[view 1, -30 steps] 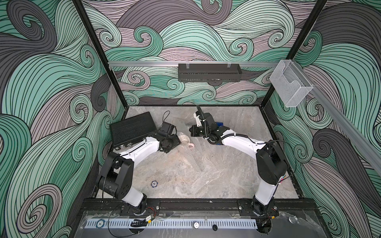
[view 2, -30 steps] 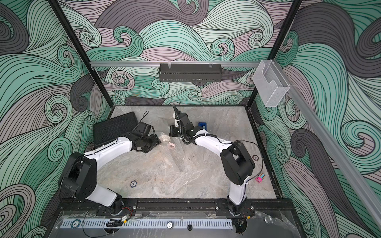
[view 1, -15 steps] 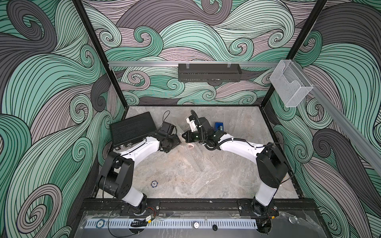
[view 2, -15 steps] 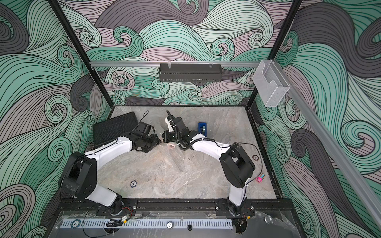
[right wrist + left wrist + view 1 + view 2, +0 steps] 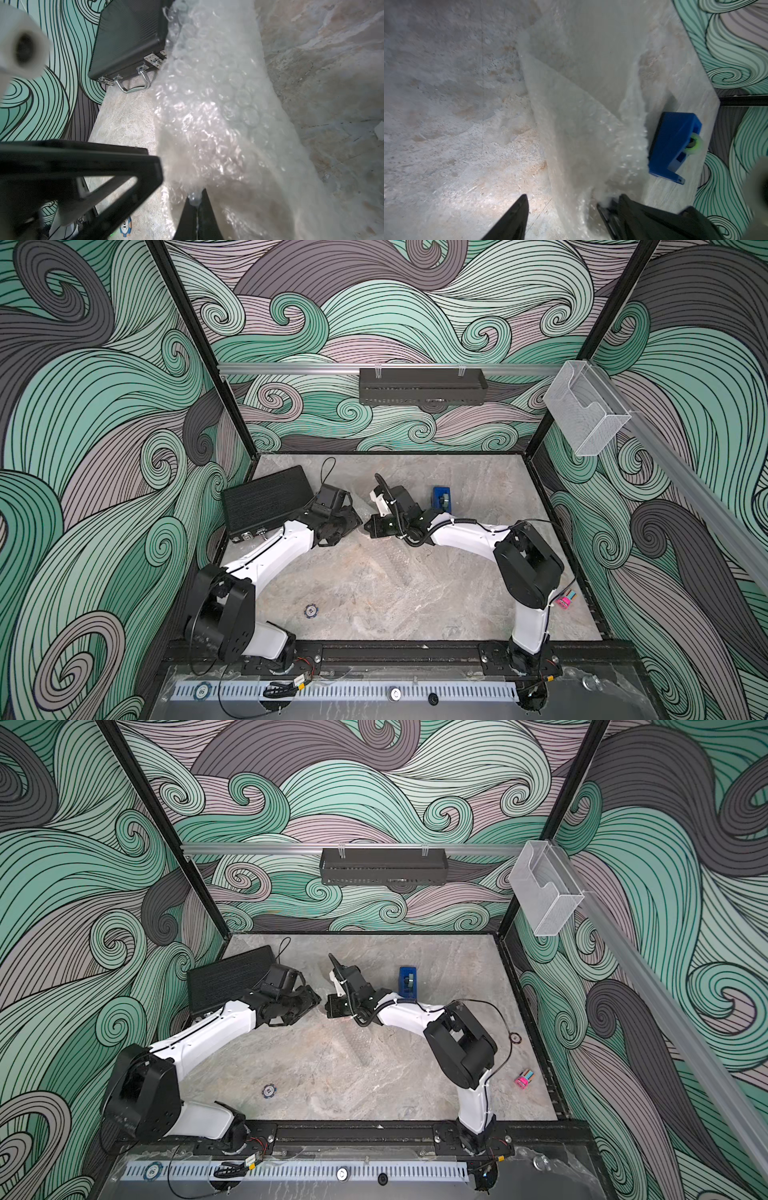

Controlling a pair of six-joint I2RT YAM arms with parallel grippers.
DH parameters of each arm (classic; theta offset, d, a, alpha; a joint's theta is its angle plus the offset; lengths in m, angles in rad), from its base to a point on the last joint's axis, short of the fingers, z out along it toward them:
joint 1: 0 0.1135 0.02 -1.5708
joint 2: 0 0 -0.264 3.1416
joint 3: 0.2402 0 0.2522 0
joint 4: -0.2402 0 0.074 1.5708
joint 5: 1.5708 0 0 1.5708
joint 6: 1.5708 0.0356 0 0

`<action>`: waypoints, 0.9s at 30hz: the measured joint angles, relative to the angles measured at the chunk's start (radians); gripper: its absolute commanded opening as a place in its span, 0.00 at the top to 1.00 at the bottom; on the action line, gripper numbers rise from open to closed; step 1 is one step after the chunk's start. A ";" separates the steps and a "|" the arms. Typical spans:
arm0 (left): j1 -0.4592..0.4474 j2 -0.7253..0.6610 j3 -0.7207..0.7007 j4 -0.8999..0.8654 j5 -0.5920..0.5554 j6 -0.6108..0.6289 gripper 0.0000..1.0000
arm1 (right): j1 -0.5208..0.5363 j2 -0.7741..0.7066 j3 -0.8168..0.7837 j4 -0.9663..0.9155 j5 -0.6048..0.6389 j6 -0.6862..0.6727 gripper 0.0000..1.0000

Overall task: Wrap mugs in bubble wrap
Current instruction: Wrap the mug in bubble wrap.

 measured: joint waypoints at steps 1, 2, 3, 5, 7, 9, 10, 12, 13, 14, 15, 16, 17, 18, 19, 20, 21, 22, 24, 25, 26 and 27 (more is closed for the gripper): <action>0.000 -0.025 0.000 -0.003 -0.014 -0.002 0.27 | 0.002 0.001 0.001 0.000 0.000 -0.002 1.00; 0.000 -0.053 -0.001 -0.006 -0.029 -0.005 0.24 | 0.004 0.001 0.003 -0.003 0.000 -0.005 1.00; 0.000 -0.077 -0.005 -0.002 -0.043 -0.006 0.21 | 0.006 0.003 0.007 -0.006 0.000 -0.009 1.00; 0.003 -0.120 -0.029 0.027 -0.053 0.000 0.20 | 0.008 0.010 0.018 -0.013 0.000 -0.023 1.00; 0.011 -0.123 -0.034 0.035 -0.043 0.014 0.20 | 0.009 0.012 0.023 -0.020 0.000 -0.033 1.00; 0.016 -0.087 -0.018 0.025 -0.029 0.037 0.20 | 0.009 0.014 0.031 -0.035 0.000 -0.048 1.00; 0.018 -0.056 0.000 0.013 -0.014 0.052 0.20 | 0.010 0.016 0.037 -0.043 0.001 -0.055 1.00; 0.019 0.006 0.040 -0.010 0.008 0.082 0.21 | 0.010 0.019 0.045 -0.055 0.002 -0.069 1.00; 0.021 0.036 0.060 -0.020 0.020 0.095 0.21 | 0.010 0.021 0.050 -0.059 0.002 -0.076 1.00; 0.023 0.060 0.076 -0.027 0.027 0.106 0.21 | 0.010 0.021 0.051 -0.062 0.002 -0.082 1.00; 0.023 0.083 0.087 -0.030 0.034 0.116 0.22 | 0.010 0.021 0.053 -0.068 0.002 -0.089 1.00; 0.023 0.097 0.088 -0.031 0.041 0.125 0.23 | 0.010 0.022 0.056 -0.075 0.002 -0.097 0.99; 0.023 0.104 0.088 -0.037 0.046 0.132 0.23 | 0.010 0.023 0.060 -0.082 0.002 -0.102 0.99; 0.023 0.109 0.085 -0.040 0.054 0.139 0.24 | 0.010 0.027 0.067 -0.090 0.002 -0.108 0.98; 0.023 0.109 0.082 -0.041 0.059 0.144 0.24 | 0.010 0.030 0.073 -0.094 0.002 -0.113 0.97; 0.023 0.109 0.081 -0.045 0.063 0.149 0.25 | 0.010 0.033 0.077 -0.098 0.002 -0.117 0.97; 0.023 0.109 0.081 -0.048 0.067 0.155 0.26 | 0.010 0.034 0.081 -0.102 0.002 -0.124 0.96; 0.023 0.111 0.081 -0.050 0.070 0.161 0.27 | 0.010 0.036 0.084 -0.106 0.002 -0.129 0.94; 0.023 0.120 0.080 -0.053 0.072 0.168 0.29 | 0.010 0.040 0.090 -0.112 0.002 -0.138 0.93; 0.023 0.127 0.080 -0.055 0.073 0.171 0.32 | 0.010 0.043 0.095 -0.116 0.002 -0.144 0.92; 0.023 0.135 0.080 -0.056 0.074 0.177 0.34 | 0.010 0.045 0.100 -0.119 0.002 -0.151 0.91; 0.023 0.142 0.080 -0.059 0.075 0.180 0.34 | 0.010 0.047 0.104 -0.121 0.002 -0.155 0.90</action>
